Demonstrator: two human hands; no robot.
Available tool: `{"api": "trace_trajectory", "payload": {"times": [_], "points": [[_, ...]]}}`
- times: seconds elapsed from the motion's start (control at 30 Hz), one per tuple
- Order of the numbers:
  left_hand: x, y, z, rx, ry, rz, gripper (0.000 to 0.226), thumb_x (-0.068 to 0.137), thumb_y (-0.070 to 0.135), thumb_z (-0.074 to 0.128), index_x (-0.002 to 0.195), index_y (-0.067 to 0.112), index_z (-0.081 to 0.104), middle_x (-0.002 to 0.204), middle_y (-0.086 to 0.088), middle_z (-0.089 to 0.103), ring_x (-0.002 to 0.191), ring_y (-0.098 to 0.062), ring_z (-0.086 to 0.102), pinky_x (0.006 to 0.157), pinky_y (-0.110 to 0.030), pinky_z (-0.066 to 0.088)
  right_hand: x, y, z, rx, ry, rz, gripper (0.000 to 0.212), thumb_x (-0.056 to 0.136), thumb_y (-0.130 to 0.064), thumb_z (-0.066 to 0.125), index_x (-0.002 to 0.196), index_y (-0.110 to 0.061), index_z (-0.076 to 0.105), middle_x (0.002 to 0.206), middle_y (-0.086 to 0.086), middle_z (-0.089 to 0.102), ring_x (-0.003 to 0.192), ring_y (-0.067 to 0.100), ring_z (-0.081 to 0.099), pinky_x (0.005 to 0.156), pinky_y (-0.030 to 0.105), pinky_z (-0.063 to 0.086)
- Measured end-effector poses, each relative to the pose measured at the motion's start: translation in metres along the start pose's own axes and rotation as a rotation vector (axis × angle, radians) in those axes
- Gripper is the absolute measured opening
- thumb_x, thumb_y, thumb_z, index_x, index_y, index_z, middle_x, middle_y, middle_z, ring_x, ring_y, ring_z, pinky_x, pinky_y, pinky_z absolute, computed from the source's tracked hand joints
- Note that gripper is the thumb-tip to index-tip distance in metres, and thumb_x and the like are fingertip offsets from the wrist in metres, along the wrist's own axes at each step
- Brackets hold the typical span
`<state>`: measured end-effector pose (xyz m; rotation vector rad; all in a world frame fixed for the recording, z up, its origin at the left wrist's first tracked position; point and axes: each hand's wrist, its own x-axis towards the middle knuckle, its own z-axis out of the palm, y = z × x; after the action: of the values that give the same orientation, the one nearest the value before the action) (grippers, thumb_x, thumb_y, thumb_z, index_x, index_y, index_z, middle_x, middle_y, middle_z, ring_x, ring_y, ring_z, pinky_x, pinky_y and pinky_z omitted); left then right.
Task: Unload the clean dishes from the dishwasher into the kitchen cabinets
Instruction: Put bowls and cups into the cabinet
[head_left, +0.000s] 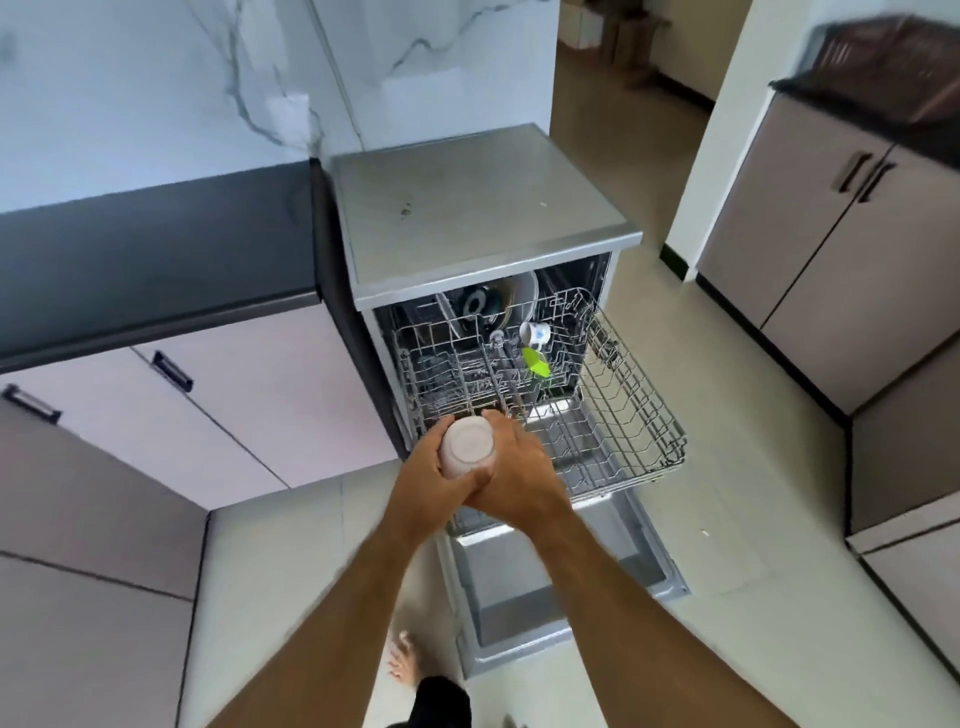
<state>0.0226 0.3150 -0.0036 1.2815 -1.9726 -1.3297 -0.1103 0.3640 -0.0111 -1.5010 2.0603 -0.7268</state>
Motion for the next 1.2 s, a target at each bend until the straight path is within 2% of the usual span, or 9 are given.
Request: {"api": "trace_trajectory", "payload": {"times": [0.07, 0.4, 0.53, 0.6, 0.7, 0.9, 1.0, 1.1, 1.2], "points": [[-0.021, 0.011, -0.01, 0.02, 0.039, 0.036, 0.059, 0.074, 0.028, 0.085, 0.118, 0.039, 0.048, 0.11, 0.02, 0.06, 0.104, 0.002, 0.057, 0.079, -0.007, 0.047, -0.012, -0.012, -0.004, -0.012, 0.003, -0.056, 0.102, 0.061, -0.058, 0.079, 0.144, -0.022, 0.032, 0.131, -0.003, 0.05, 0.116, 0.019, 0.049, 0.1, 0.044, 0.048], [-0.091, 0.014, -0.073, 0.031, 0.267, 0.049, 0.053, 0.077, 0.023, 0.082, 0.102, 0.05, 0.044, 0.102, 0.032, 0.053, 0.092, 0.015, 0.054, 0.074, -0.003, 0.044, -0.034, -0.089, 0.013, -0.005, -0.003, -0.297, 0.077, 0.059, -0.07, 0.072, 0.118, -0.027, 0.047, 0.104, -0.01, 0.061, 0.089, 0.009, 0.06, 0.075, 0.033, 0.058], [-0.121, -0.008, -0.111, 0.01, 0.342, 0.017, 0.055, 0.076, 0.019, 0.083, 0.105, 0.046, 0.045, 0.105, 0.03, 0.052, 0.094, 0.013, 0.056, 0.074, -0.002, 0.045, -0.043, -0.128, 0.044, -0.025, -0.041, -0.363, 0.08, 0.059, -0.072, 0.072, 0.121, -0.027, 0.047, 0.108, -0.01, 0.062, 0.093, 0.011, 0.061, 0.08, 0.035, 0.057], [-0.139, -0.021, -0.135, -0.005, 0.386, -0.024, 0.059, 0.075, 0.024, 0.084, 0.117, 0.04, 0.046, 0.112, 0.026, 0.053, 0.101, 0.005, 0.055, 0.081, -0.003, 0.043, -0.049, -0.151, 0.066, -0.041, -0.059, -0.393, 0.09, 0.059, -0.075, 0.07, 0.128, -0.024, 0.046, 0.116, -0.007, 0.062, 0.1, 0.014, 0.062, 0.086, 0.037, 0.056], [-0.167, -0.043, -0.172, -0.004, 0.435, -0.065, 0.084, 0.067, 0.048, 0.084, 0.138, 0.025, 0.047, 0.132, 0.014, 0.055, 0.118, -0.006, 0.055, 0.099, -0.024, 0.048, -0.062, -0.19, 0.094, -0.046, -0.089, -0.429, 0.095, 0.06, -0.076, 0.066, 0.135, -0.021, 0.043, 0.125, -0.002, 0.061, 0.109, 0.019, 0.061, 0.091, 0.036, 0.054], [-0.243, -0.077, -0.259, -0.006, 0.568, -0.145, 0.097, 0.054, 0.069, 0.074, 0.138, 0.028, 0.048, 0.127, 0.015, 0.059, 0.113, -0.007, 0.058, 0.095, -0.027, 0.052, -0.098, -0.286, 0.161, -0.032, -0.176, -0.549, 0.095, 0.061, -0.072, 0.072, 0.136, -0.023, 0.043, 0.128, -0.005, 0.061, 0.11, 0.018, 0.061, 0.094, 0.035, 0.052], [-0.279, -0.096, -0.303, -0.011, 0.635, -0.196, 0.094, 0.059, 0.065, 0.08, 0.139, 0.033, 0.044, 0.128, 0.011, 0.058, 0.114, -0.015, 0.059, 0.094, -0.037, 0.056, -0.113, -0.336, 0.191, -0.003, -0.212, -0.631, 0.089, 0.059, -0.073, 0.074, 0.13, -0.027, 0.046, 0.12, -0.01, 0.062, 0.099, 0.011, 0.062, 0.083, 0.028, 0.055], [-0.316, -0.097, -0.353, 0.004, 0.738, -0.211, 0.085, 0.065, 0.052, 0.084, 0.137, 0.033, 0.044, 0.127, 0.01, 0.056, 0.114, -0.017, 0.058, 0.093, -0.034, 0.055, -0.131, -0.392, 0.216, 0.084, -0.246, -0.713, 0.081, 0.063, -0.07, 0.077, 0.128, -0.033, 0.048, 0.12, -0.015, 0.06, 0.097, 0.004, 0.058, 0.08, 0.012, 0.051], [-0.349, -0.092, -0.402, -0.036, 0.842, -0.19, 0.082, 0.067, 0.037, 0.088, 0.136, 0.036, 0.044, 0.125, 0.016, 0.053, 0.115, -0.01, 0.055, 0.093, -0.024, 0.049, -0.142, -0.452, 0.235, 0.155, -0.282, -0.777, 0.082, 0.062, -0.076, 0.073, 0.129, -0.038, 0.046, 0.118, -0.021, 0.059, 0.101, 0.007, 0.062, 0.084, 0.024, 0.059]]}}
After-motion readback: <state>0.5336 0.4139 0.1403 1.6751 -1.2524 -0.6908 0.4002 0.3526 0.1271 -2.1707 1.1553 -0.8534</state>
